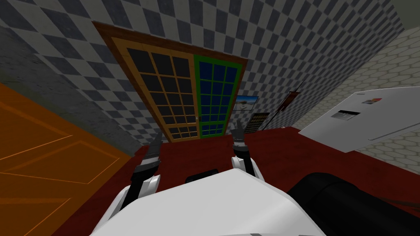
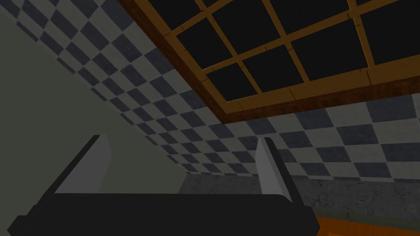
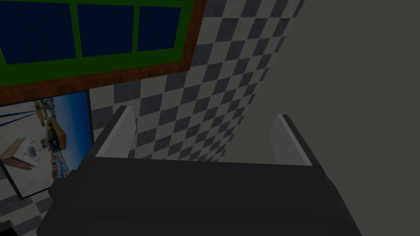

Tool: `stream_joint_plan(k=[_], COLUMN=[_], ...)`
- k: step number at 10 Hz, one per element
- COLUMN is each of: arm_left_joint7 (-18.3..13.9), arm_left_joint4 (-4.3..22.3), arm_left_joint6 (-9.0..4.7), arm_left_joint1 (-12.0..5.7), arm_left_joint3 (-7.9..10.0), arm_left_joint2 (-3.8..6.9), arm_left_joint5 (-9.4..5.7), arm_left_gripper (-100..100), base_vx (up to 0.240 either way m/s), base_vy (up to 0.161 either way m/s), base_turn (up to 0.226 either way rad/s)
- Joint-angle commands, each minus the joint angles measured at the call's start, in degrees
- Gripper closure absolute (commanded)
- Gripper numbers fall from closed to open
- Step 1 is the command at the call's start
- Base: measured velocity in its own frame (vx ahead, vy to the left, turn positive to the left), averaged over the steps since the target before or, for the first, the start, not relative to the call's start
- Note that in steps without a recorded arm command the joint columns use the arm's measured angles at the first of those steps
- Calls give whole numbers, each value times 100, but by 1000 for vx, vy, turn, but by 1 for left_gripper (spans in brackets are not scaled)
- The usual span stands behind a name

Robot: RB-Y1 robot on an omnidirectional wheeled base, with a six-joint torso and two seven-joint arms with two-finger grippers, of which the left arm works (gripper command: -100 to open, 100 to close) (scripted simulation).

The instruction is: Pull the door open

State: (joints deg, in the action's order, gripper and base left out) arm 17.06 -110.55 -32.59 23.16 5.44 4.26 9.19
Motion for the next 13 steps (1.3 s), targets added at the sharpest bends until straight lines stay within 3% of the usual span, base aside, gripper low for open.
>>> stream_joint_plan(k=[1, 13], arm_left_joint7=[162, 1351], arm_left_joint4=[200, 1706], arm_left_joint6=[-45, -437], arm_left_joint1=[-68, -485], arm_left_joint3=[35, 265], arm_left_joint2=[29, 164], arm_left_joint5=[32, 293], arm_left_gripper=[-100, -100], base_vx=[94, 98], base_vy=[-28, -43], base_turn=[0, 1])
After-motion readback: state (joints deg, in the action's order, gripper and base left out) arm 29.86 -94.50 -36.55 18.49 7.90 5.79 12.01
